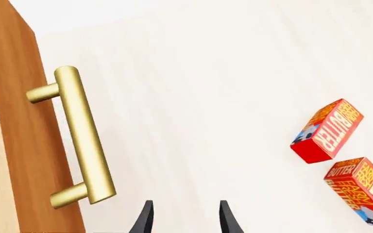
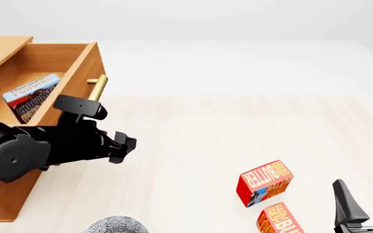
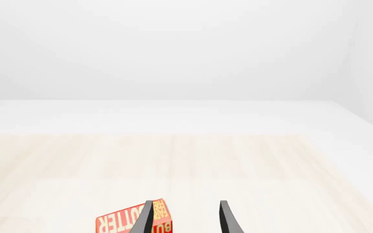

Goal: Put the chocolate pudding in the top drawer of the cabinet and close it.

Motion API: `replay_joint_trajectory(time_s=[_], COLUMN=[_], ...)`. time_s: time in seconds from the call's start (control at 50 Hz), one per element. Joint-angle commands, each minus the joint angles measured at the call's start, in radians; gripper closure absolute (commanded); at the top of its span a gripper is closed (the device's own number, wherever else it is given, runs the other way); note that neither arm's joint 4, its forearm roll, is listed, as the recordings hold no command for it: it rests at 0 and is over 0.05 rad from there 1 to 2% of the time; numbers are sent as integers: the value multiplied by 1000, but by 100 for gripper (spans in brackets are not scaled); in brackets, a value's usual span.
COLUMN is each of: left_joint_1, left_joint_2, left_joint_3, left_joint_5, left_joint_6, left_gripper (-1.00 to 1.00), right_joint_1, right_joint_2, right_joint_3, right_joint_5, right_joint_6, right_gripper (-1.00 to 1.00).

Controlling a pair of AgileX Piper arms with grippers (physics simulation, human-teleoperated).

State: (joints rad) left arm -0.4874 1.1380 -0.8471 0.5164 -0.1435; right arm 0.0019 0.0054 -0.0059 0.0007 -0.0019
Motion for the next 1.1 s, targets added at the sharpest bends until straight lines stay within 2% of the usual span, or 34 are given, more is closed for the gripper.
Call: replay_joint_trajectory(time_s=[0.02,0.24,0.6,1.1], left_joint_1=[34,65,147,268], left_joint_2=[-19,-29,-7,27], left_joint_3=[18,18,53,68], left_joint_5=[-18,-16,-78,-121], left_joint_6=[9,4,-9,17], left_gripper=[-100,-100,-100,-100], right_joint_1=[0,0,0,0], right_joint_2=[0,0,0,0], right_joint_3=[0,0,0,0], right_joint_5=[0,0,0,0], right_joint_6=[0,0,0,0], right_gripper=[-100,-100,-100,-100])
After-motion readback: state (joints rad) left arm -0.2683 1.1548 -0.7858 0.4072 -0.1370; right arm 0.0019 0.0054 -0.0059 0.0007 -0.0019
